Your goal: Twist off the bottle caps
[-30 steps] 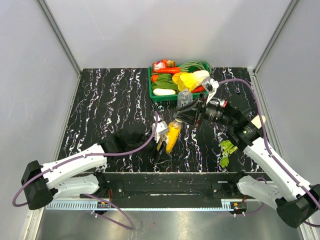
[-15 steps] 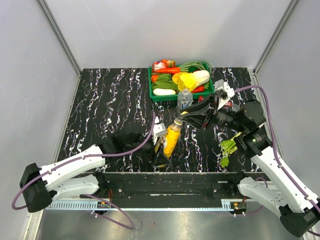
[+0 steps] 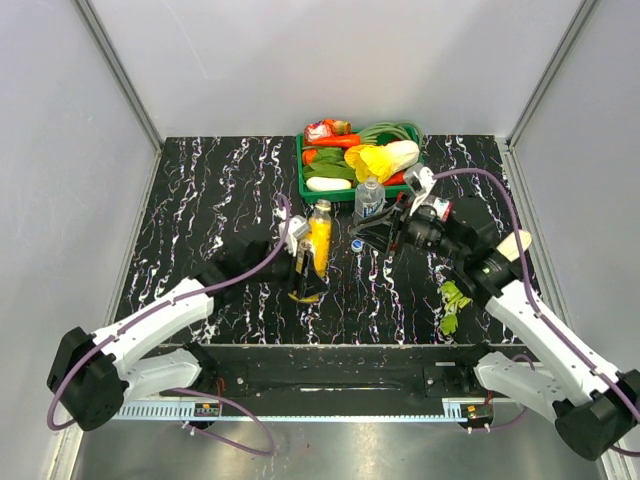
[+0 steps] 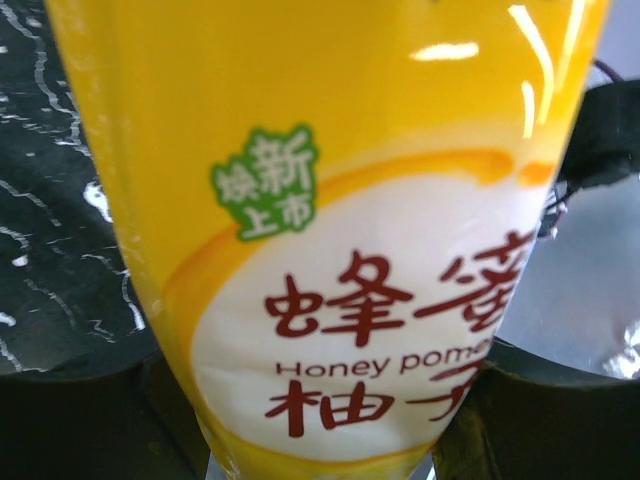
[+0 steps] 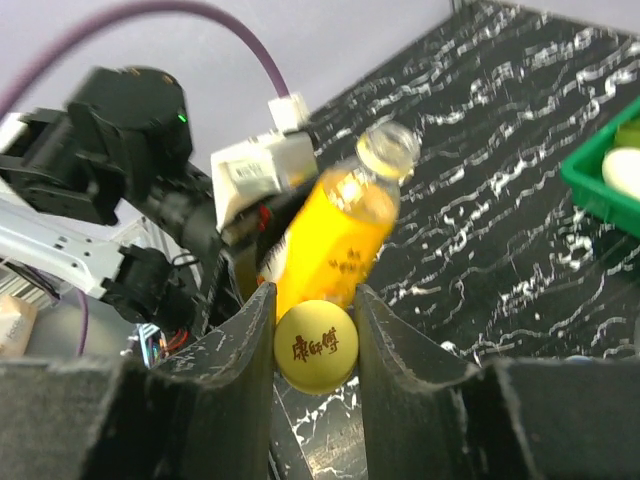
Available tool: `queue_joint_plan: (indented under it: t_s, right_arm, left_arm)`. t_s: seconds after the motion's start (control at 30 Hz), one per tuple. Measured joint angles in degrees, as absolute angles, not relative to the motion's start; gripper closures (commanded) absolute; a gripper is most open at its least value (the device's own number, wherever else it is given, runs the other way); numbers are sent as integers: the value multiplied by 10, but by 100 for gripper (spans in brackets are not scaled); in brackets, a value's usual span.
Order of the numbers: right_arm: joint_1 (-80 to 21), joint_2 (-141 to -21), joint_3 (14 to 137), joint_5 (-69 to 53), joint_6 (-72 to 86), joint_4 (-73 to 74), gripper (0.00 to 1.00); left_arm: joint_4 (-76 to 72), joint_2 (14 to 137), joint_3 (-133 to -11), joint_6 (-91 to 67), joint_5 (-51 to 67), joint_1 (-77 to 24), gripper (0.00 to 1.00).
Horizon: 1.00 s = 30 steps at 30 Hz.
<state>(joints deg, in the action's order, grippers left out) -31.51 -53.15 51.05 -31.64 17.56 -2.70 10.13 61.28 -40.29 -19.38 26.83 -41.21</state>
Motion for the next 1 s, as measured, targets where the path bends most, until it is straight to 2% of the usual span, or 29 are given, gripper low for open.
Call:
queue_joint_plan:
  t_s: [0.23, 0.47, 0.7, 0.77, 0.83, 0.87, 1.0]
  right_arm:
    - [-315, -622, 504, -309, 170, -18, 100]
    - [-319, -751, 502, -309, 193, -41, 100]
    - [-350, -896, 528, -265, 227, -46, 100]
    - [-360, -939, 552, -251, 236, -42, 97]
    - [-371, -971, 573, -234, 243, -36, 92]
    - [-376, -985, 582, -225, 245, -35, 86]
    - [-395, -1016, 609, -178, 253, -13, 55]
  left_arm:
    - [82, 603, -377, -239, 296, -309, 100]
    - [71, 537, -354, -289, 369, -183, 100]
    - [124, 513, -371, -264, 408, -145, 100]
    - [150, 513, -379, -246, 405, -143, 100]
    - [169, 513, -383, -233, 405, -141, 100]
    - [173, 513, -383, -228, 406, -140, 100]
    - [183, 513, -383, -218, 408, -139, 100]
